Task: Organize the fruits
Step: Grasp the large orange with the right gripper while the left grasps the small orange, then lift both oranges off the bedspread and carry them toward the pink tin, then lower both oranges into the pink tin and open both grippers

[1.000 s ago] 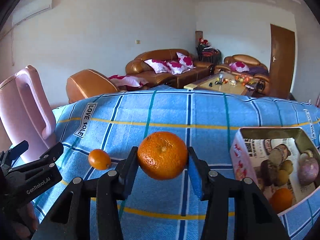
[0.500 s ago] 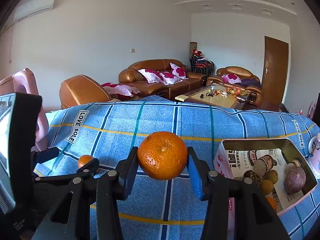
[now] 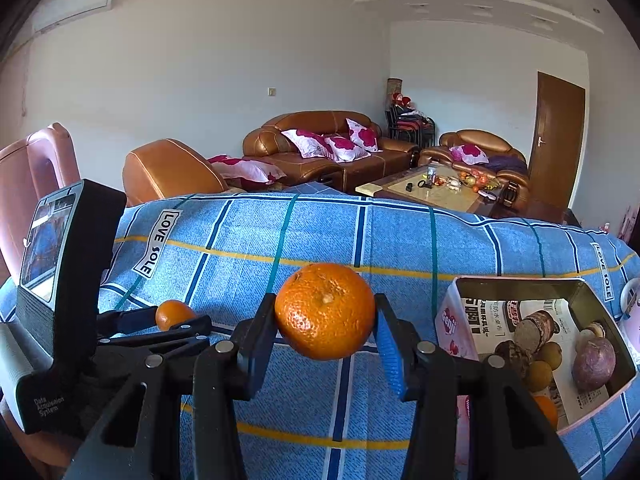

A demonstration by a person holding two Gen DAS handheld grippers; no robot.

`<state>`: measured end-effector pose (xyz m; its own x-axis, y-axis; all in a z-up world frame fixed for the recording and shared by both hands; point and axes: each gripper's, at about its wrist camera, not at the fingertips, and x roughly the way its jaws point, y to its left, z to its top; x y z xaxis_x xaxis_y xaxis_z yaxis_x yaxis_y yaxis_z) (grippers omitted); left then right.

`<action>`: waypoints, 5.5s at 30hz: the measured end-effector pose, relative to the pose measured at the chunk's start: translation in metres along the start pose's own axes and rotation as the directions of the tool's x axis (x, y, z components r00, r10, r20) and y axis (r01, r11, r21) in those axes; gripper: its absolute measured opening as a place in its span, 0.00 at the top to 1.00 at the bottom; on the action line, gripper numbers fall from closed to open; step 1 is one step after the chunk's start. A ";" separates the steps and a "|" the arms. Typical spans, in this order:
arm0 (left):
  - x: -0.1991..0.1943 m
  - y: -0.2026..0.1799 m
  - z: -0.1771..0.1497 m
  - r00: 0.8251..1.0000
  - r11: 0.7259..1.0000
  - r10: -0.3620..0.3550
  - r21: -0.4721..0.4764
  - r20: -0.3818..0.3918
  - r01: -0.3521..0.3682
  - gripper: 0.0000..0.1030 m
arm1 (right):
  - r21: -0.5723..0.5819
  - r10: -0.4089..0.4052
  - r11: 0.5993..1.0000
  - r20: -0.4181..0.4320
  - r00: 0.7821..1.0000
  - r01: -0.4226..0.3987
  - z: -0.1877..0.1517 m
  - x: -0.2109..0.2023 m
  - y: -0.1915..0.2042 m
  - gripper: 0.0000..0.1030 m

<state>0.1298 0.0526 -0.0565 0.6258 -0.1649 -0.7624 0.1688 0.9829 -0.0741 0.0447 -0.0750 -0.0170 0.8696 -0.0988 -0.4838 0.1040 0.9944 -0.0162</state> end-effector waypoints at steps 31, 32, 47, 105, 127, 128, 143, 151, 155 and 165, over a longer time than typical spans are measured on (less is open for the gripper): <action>-0.026 0.017 -0.014 0.992 0.993 -0.047 -0.103 0.116 0.059 0.35 | 0.045 0.020 0.999 -0.008 1.000 -0.020 -0.003 -0.004 -0.010 0.52; -0.020 0.010 -0.012 0.996 0.996 -0.039 -0.071 0.086 0.045 0.36 | 0.045 0.021 0.999 -0.009 1.000 -0.020 -0.003 -0.004 -0.009 0.52; -0.017 0.011 -0.023 0.999 0.997 -0.022 -0.078 0.034 0.024 0.61 | 0.021 0.011 1.000 0.004 1.000 -0.011 -0.003 -0.005 -0.004 0.52; -0.109 -0.024 -0.068 0.882 0.974 0.226 -0.118 0.414 -0.194 0.61 | -0.024 -0.011 1.000 0.098 0.995 0.014 -0.031 -0.065 -0.017 0.52; -0.115 -0.053 -0.078 0.880 0.977 0.211 -0.091 0.424 -0.191 0.61 | -0.004 -0.019 1.000 0.096 0.995 0.019 -0.041 -0.086 -0.050 0.52; -0.115 -0.055 -0.078 0.881 0.978 0.208 -0.088 0.424 -0.188 0.61 | -0.005 -0.020 1.000 0.097 0.995 0.020 -0.042 -0.087 -0.052 0.52; -0.117 -0.104 -0.084 0.892 0.989 0.141 -0.020 0.430 -0.147 0.61 | 0.004 -0.072 0.997 0.111 0.991 0.072 -0.049 -0.101 -0.097 0.52; -0.117 -0.137 -0.087 0.896 0.992 0.099 0.029 0.433 -0.124 0.61 | 0.034 -0.114 0.993 0.108 0.988 0.110 -0.052 -0.106 -0.131 0.52; -0.117 -0.153 -0.087 0.896 0.991 0.083 0.058 0.436 -0.120 0.61 | 0.038 -0.133 0.991 0.112 0.985 0.129 -0.053 -0.109 -0.144 0.52; -0.117 -0.176 -0.088 0.902 0.992 0.046 0.084 0.428 -0.091 0.61 | 0.051 -0.180 0.983 0.114 0.977 0.175 -0.055 -0.114 -0.177 0.52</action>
<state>-0.0400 -0.0943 -0.0112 0.8987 -0.1384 -0.4161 0.1747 0.9833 0.0502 -0.0997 -0.2378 -0.0070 0.8860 -0.2793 -0.3702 0.2787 0.9587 -0.0562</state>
